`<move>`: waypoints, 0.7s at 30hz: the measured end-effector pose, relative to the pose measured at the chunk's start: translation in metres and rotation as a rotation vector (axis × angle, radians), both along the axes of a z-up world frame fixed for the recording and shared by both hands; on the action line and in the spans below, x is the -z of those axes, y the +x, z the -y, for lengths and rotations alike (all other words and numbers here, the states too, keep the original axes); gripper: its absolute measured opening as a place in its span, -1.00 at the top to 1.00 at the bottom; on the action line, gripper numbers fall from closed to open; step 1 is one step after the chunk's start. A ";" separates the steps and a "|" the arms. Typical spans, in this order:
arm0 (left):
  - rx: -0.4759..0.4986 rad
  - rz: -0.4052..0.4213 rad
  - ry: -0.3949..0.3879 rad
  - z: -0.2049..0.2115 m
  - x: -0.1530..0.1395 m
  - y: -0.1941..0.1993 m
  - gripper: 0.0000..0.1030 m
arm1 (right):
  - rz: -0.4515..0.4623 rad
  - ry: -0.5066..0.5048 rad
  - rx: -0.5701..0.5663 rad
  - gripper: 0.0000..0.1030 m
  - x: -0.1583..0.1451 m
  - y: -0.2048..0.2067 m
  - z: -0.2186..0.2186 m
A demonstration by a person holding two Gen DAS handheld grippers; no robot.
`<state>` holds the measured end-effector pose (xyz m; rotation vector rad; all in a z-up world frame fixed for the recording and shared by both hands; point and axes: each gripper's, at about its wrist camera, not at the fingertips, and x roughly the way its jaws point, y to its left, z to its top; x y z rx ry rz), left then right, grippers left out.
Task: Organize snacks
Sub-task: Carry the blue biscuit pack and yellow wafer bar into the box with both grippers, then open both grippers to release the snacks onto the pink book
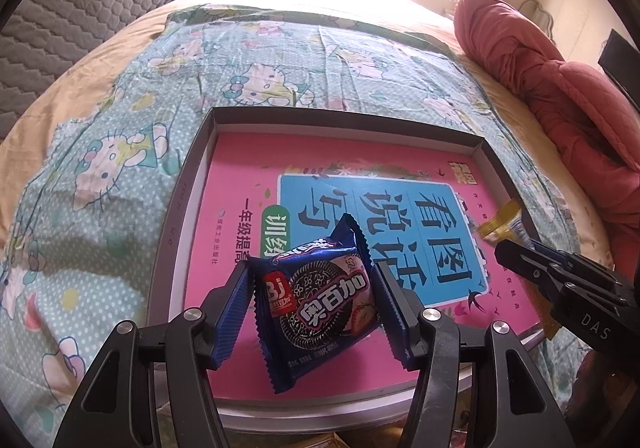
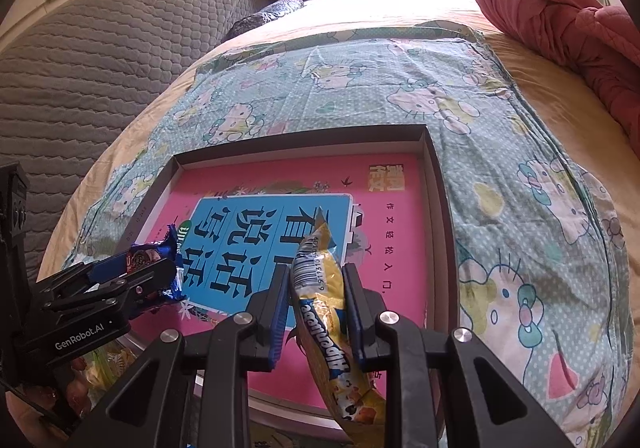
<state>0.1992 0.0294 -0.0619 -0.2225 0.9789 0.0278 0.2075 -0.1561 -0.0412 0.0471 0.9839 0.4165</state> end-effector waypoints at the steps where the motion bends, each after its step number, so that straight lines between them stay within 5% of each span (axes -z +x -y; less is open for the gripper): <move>1: 0.003 -0.002 -0.001 0.000 0.000 0.000 -0.21 | -0.002 -0.002 0.003 0.49 0.000 0.000 0.001; 21: 0.006 -0.010 -0.045 -0.004 -0.009 -0.007 -0.21 | 0.011 0.026 0.024 0.34 -0.015 -0.004 0.014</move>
